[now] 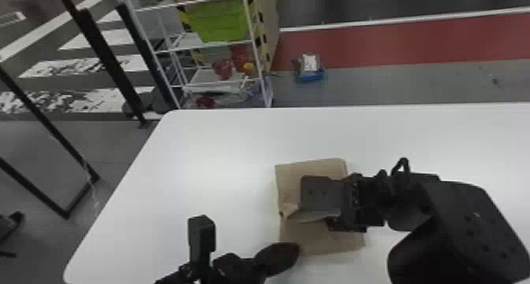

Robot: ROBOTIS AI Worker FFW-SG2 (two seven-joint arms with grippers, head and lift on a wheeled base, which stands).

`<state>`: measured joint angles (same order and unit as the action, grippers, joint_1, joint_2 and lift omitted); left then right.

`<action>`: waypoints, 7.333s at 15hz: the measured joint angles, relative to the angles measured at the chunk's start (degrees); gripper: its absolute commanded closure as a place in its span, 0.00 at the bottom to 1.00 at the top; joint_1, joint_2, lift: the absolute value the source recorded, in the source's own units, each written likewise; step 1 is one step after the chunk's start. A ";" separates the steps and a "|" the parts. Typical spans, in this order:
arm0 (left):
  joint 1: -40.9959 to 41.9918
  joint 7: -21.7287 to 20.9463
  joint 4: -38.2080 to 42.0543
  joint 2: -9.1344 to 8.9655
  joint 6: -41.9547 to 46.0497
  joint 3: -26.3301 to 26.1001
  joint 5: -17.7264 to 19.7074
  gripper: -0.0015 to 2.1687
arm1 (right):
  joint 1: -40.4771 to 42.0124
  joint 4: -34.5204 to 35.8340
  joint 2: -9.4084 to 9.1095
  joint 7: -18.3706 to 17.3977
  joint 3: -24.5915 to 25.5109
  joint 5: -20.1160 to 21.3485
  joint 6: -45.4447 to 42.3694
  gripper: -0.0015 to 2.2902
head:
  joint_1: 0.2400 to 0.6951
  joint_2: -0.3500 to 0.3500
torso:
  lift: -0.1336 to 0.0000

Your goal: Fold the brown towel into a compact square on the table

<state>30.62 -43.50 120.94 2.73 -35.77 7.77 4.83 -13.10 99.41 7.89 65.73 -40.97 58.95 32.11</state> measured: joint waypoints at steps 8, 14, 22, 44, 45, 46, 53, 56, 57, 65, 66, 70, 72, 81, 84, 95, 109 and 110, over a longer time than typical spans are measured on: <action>0.34 -0.09 0.61 0.03 -0.05 0.01 -0.17 0.89 | -1.15 0.05 -0.91 -1.34 1.65 -1.16 2.16 0.71 | 1.00 0.84 | 0.07; 0.29 -0.09 0.70 -0.01 -0.05 -0.04 -0.18 0.89 | -1.54 3.65 -0.77 0.26 4.50 -2.41 4.53 0.72 | 1.00 0.82 | 0.07; 0.04 0.34 0.62 -0.16 -0.20 -0.59 -0.46 0.89 | -0.34 17.68 2.37 6.95 4.18 -5.84 16.18 0.72 | 1.00 0.82 | 0.07; -0.21 0.68 0.51 -0.27 -0.14 -1.19 -1.14 0.89 | 2.95 13.89 5.82 11.41 -2.44 -6.94 19.28 0.72 | 1.00 0.84 | 0.07; -0.21 0.55 0.47 -0.27 -0.11 -1.08 -1.14 0.89 | 2.75 13.54 5.48 10.54 -2.44 -6.75 19.06 0.72 | 1.00 0.84 | 0.07; -0.18 0.47 0.43 -0.27 -0.09 -1.00 -1.14 0.89 | 2.59 13.46 5.27 10.04 -2.31 -6.64 19.08 0.72 | 1.00 0.84 | 0.07; -0.20 0.26 0.38 -0.26 -0.05 -0.89 -1.14 0.89 | 1.95 17.16 5.11 8.98 -0.88 -4.51 20.67 0.72 | 1.00 0.82 | 0.07; -0.21 0.11 0.39 -0.25 -0.05 -0.86 -1.14 0.89 | 0.73 18.34 5.19 9.27 -1.25 -3.63 21.59 0.72 | 1.00 0.82 | 0.07; -0.21 0.02 0.39 -0.26 -0.05 -0.86 -1.13 0.89 | 0.56 18.17 5.13 9.36 -2.10 -3.45 22.04 0.72 | 1.00 0.82 | 0.07; 0.08 -0.26 0.73 -0.16 -0.05 -0.60 -0.85 0.89 | 1.12 13.04 4.82 8.91 -4.50 -2.53 21.57 0.72 | 1.00 0.83 | 0.07; 0.13 -0.27 0.83 -0.17 -0.05 -0.62 -0.79 0.89 | 1.16 12.43 4.56 8.79 -4.58 -2.56 21.34 0.72 | 1.00 0.83 | 0.07; 1.18 -0.51 2.13 -0.15 0.05 0.50 -0.18 0.89 | 1.22 10.26 2.80 8.35 -4.84 -3.05 20.48 0.72 | 1.00 0.87 | 0.07; 2.15 -0.52 3.55 -0.23 1.24 2.67 1.00 0.89 | 1.05 9.96 2.34 8.27 -4.73 -3.17 20.45 0.72 | 1.00 0.91 | 0.07; 5.14 -1.59 8.04 -1.49 7.83 8.49 9.38 0.89 | 0.73 8.57 1.11 7.43 -4.01 -3.72 20.53 0.72 | 1.00 0.97 | 0.07; 3.30 -0.79 4.94 -1.45 7.90 4.43 7.08 0.89 | 1.20 8.79 1.08 7.84 -3.73 -3.79 20.86 0.60 | 1.00 0.93 | 0.07; 0.32 0.95 -0.80 -1.41 9.63 0.14 2.59 0.89 | 1.97 12.52 2.08 10.93 -1.83 -7.03 21.63 0.08 | 1.00 0.87 | 0.07; 0.48 0.27 -1.91 -1.22 12.74 -0.71 1.93 0.89 | -1.73 4.38 -7.50 -0.52 12.50 -20.20 15.81 0.88 | 1.00 0.85 | 0.07; 0.59 0.18 -1.66 -1.18 12.77 -0.59 2.03 0.89 | -2.02 2.66 -7.57 -0.53 12.72 -20.80 15.00 0.88 | 1.00 0.86 | 0.07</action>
<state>31.20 -43.32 119.28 1.55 -23.00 7.18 6.86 -15.12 102.08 0.32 65.20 -28.25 38.15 47.11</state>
